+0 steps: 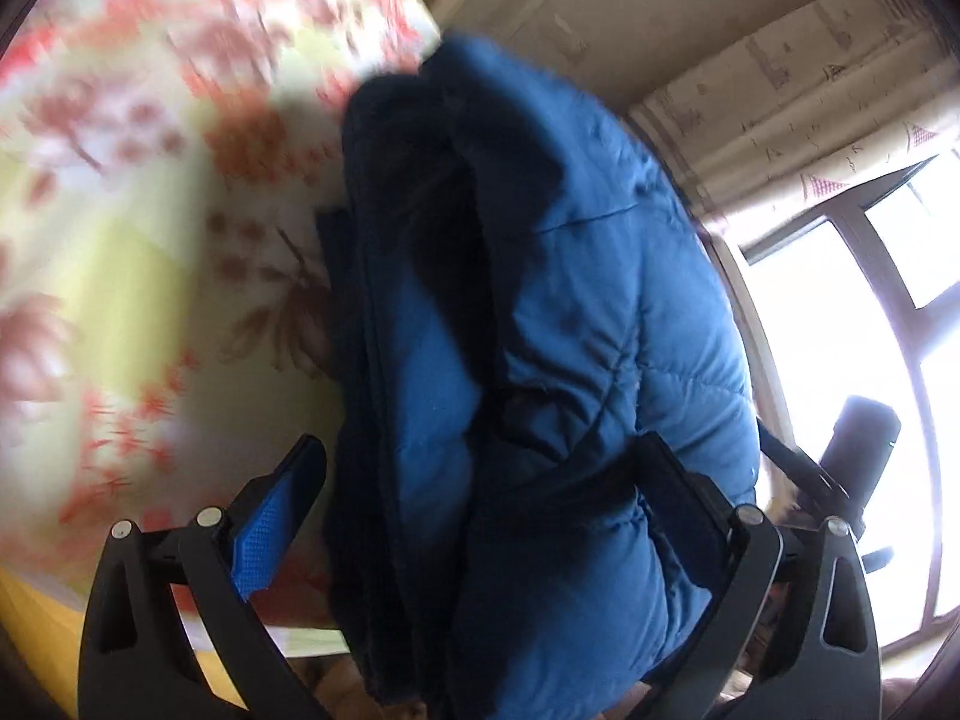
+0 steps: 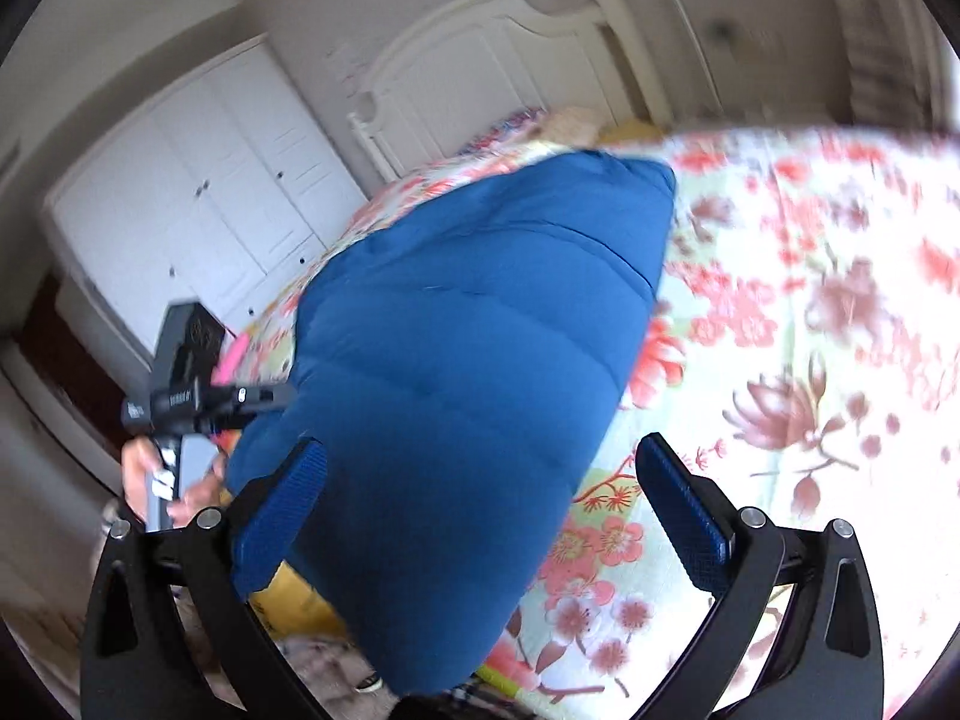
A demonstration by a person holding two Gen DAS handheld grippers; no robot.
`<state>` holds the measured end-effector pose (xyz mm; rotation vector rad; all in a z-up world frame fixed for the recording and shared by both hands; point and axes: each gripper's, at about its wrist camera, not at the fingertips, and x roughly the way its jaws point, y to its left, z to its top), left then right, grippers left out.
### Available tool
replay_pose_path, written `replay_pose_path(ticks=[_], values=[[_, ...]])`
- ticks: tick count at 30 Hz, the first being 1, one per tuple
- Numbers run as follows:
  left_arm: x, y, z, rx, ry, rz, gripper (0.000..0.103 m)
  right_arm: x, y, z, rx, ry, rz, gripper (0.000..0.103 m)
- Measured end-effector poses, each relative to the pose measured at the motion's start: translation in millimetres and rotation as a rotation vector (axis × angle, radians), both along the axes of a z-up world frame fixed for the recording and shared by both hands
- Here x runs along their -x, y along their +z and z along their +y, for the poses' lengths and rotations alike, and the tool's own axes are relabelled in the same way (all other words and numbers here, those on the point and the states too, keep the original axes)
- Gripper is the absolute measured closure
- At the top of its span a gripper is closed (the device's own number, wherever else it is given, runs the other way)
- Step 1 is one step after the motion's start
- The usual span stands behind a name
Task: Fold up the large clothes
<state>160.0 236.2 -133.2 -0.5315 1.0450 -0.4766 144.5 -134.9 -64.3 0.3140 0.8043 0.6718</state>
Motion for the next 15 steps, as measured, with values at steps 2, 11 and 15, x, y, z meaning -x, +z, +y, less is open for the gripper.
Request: replay_pose_path(ticks=[2,11,15], values=[[-7.0,-9.9,3.4,0.068,-0.025,0.029,0.002,-9.8,-9.5,1.4,-0.016,0.005,0.069,0.004],[-1.2,-16.6,-4.4,0.123,-0.094,-0.016,0.002,-29.4,-29.5,31.2,-0.072,0.098,0.176,0.004],[-2.6,-15.0,-12.6,0.1,-0.12,-0.013,0.002,-39.2,-40.2,31.7,-0.107,0.131,0.243,0.004]])
